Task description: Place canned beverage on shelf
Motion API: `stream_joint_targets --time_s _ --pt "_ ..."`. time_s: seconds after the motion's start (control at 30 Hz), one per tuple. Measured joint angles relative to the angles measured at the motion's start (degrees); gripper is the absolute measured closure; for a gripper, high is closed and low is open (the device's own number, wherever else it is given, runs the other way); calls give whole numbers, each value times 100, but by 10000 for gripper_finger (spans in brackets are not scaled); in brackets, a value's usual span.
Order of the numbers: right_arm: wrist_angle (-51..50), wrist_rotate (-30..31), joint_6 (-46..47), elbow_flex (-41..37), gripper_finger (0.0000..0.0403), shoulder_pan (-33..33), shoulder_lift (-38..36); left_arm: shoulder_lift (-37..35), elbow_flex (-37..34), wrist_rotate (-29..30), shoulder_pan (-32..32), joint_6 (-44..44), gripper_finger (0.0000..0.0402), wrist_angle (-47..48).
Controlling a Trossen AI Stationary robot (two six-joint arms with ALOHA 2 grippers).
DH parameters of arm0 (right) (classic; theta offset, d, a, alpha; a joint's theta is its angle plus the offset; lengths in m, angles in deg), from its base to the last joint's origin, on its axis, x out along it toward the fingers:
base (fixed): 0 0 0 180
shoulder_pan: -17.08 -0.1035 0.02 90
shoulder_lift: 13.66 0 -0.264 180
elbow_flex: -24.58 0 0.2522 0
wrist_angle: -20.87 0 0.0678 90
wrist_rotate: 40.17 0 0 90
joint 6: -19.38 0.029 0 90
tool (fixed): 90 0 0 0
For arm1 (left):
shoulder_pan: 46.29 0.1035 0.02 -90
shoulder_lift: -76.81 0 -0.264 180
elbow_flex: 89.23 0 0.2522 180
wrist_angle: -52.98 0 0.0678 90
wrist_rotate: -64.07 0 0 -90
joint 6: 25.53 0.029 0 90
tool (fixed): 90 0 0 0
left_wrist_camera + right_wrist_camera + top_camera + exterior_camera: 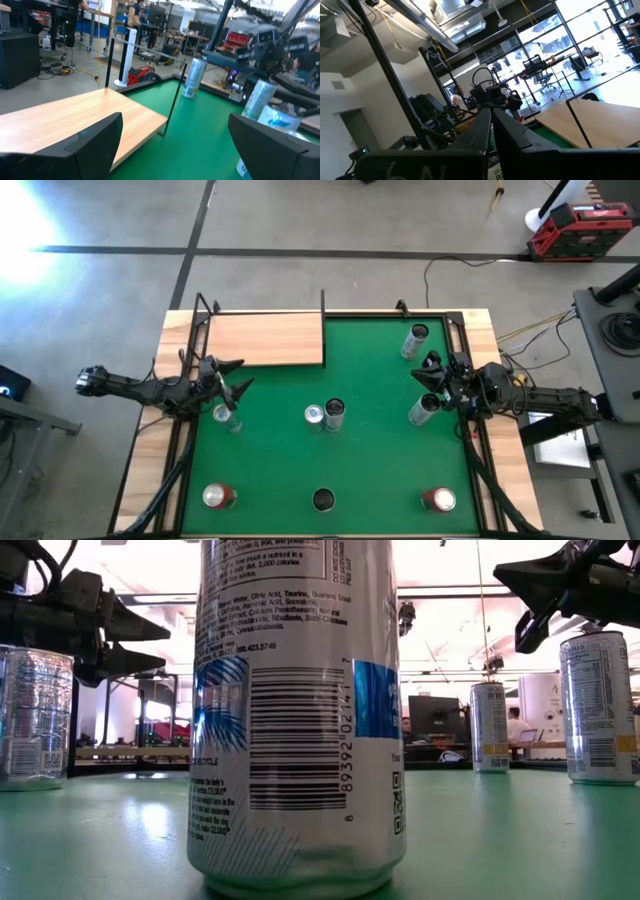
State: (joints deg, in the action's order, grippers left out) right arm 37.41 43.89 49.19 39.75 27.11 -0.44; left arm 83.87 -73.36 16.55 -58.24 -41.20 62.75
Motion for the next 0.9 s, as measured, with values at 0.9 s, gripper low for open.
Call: stream_joint_targets --time_s 0.9 --pt "0 -1 0 0 390 1 -1 387 1179 944 7 1692 54 -332"
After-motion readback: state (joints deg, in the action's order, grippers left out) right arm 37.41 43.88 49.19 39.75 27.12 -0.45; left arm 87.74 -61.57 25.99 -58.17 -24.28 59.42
